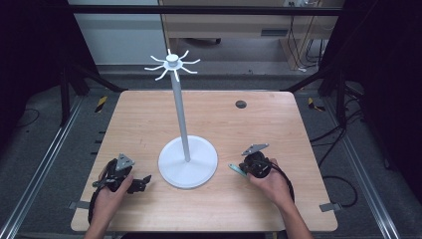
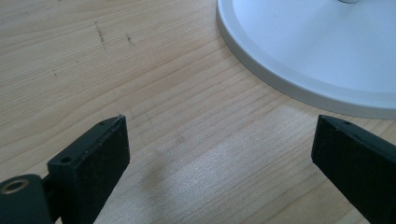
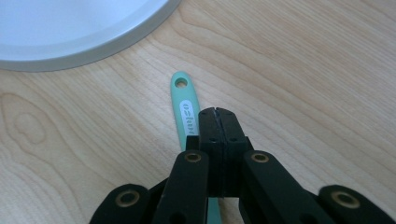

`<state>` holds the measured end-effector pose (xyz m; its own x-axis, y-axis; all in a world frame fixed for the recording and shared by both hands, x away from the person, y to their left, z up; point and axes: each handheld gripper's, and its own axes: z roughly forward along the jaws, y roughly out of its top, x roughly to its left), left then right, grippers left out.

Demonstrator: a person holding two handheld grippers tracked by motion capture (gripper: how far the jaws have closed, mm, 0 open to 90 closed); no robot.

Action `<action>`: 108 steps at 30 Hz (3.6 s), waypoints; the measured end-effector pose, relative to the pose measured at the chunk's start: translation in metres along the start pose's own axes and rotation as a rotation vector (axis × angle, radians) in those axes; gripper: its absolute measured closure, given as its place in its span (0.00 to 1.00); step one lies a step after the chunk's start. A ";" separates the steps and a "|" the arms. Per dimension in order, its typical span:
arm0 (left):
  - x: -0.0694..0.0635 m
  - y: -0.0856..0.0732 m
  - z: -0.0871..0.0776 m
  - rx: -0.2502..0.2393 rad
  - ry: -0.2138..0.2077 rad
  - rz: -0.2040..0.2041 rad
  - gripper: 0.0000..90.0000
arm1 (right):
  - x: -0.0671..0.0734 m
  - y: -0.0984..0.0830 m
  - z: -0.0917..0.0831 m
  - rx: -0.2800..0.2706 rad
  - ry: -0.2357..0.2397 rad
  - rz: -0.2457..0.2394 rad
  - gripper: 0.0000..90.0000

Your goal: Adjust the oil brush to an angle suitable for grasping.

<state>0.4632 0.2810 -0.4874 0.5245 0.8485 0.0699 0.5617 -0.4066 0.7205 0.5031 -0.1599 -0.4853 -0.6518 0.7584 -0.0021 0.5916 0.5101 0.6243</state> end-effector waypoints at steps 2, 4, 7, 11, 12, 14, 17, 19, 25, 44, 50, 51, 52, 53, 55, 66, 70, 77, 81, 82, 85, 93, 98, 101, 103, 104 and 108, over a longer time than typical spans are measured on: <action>0.000 0.000 0.000 -0.002 -0.001 0.001 0.04 | 0.002 0.000 0.000 0.004 0.030 -0.009 1.00; 0.000 0.000 -0.001 0.000 0.001 0.003 0.04 | 0.004 0.000 -0.001 0.007 0.039 -0.008 1.00; 0.000 0.000 -0.001 -0.005 0.004 -0.003 0.04 | 0.004 0.000 -0.004 0.018 0.026 -0.017 1.00; 0.001 -0.001 -0.002 -0.005 0.005 -0.005 0.04 | 0.002 0.002 -0.017 0.000 0.015 -0.030 0.98; 0.001 -0.001 -0.002 -0.004 0.006 -0.003 0.04 | 0.002 0.002 -0.017 0.000 0.015 -0.030 0.98; 0.002 -0.001 -0.002 -0.007 0.006 -0.007 0.04 | 0.003 0.002 -0.025 0.019 0.010 -0.054 0.96; 0.001 -0.001 -0.003 -0.006 0.006 -0.006 0.04 | 0.004 0.003 -0.037 0.069 0.020 -0.087 0.90; 0.001 -0.001 -0.003 -0.009 0.007 -0.008 0.04 | 0.004 0.003 -0.038 0.086 0.023 -0.097 0.89; 0.001 -0.001 -0.003 -0.005 0.007 -0.005 0.04 | 0.007 0.002 -0.043 0.196 0.023 -0.140 0.83; 0.001 -0.001 -0.003 0.000 0.004 -0.006 0.04 | 0.003 0.005 -0.036 0.363 0.042 -0.218 0.78; 0.001 -0.001 -0.003 0.000 0.004 -0.006 0.04 | 0.001 0.003 -0.032 0.390 0.050 -0.227 0.80; 0.001 -0.001 -0.002 -0.005 0.005 -0.010 0.04 | 0.001 0.003 -0.032 0.393 0.050 -0.226 0.80; 0.001 -0.001 -0.002 -0.005 0.005 -0.009 0.04 | 0.001 0.003 -0.032 0.393 0.052 -0.228 0.80; 0.001 -0.001 -0.002 -0.005 0.005 -0.009 0.04 | 0.001 0.003 -0.032 0.393 0.052 -0.228 0.80; 0.000 -0.001 -0.002 -0.005 0.004 -0.010 0.04 | 0.001 0.003 -0.031 0.399 0.053 -0.224 0.80; 0.001 -0.001 -0.002 -0.005 0.004 -0.009 0.04 | 0.002 0.003 -0.026 0.429 0.059 -0.237 0.85; 0.000 -0.001 -0.002 -0.003 0.003 -0.007 0.04 | 0.002 0.002 -0.025 0.434 0.058 -0.243 0.86; 0.001 -0.001 -0.002 -0.002 0.004 -0.006 0.04 | 0.003 0.003 -0.023 0.438 0.062 -0.246 0.88; 0.000 -0.001 -0.003 -0.002 0.002 -0.005 0.04 | 0.003 0.003 -0.023 0.442 0.059 -0.251 0.89; 0.000 -0.001 -0.003 -0.002 0.002 -0.005 0.04 | 0.003 0.003 -0.022 0.444 0.059 -0.254 0.89; 0.001 -0.001 -0.003 -0.002 0.002 -0.005 0.04 | 0.003 0.003 -0.022 0.445 0.058 -0.258 0.90; 0.000 -0.001 -0.002 -0.001 0.000 -0.004 0.04 | 0.002 0.002 -0.022 0.444 0.062 -0.262 0.91; 0.001 -0.002 -0.003 -0.003 0.002 -0.007 0.04 | -0.002 0.001 -0.025 0.407 0.082 -0.238 0.92; 0.001 -0.001 -0.002 -0.003 0.001 -0.007 0.04 | -0.005 0.002 -0.032 0.369 0.076 -0.205 0.92; 0.000 -0.001 -0.002 -0.001 0.000 -0.004 0.04 | -0.008 0.002 -0.037 0.328 0.083 -0.194 0.92; 0.000 -0.001 -0.002 -0.001 0.000 -0.004 0.04 | -0.009 0.003 -0.040 0.311 0.080 -0.178 0.92; 0.000 -0.001 -0.002 -0.001 0.000 -0.004 0.04 | -0.015 0.005 -0.052 0.243 0.066 -0.148 0.92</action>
<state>0.4609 0.2826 -0.4868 0.5222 0.8502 0.0668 0.5634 -0.4027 0.7214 0.4910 -0.1897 -0.4420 -0.7641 0.6447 -0.0234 0.5791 0.7014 0.4156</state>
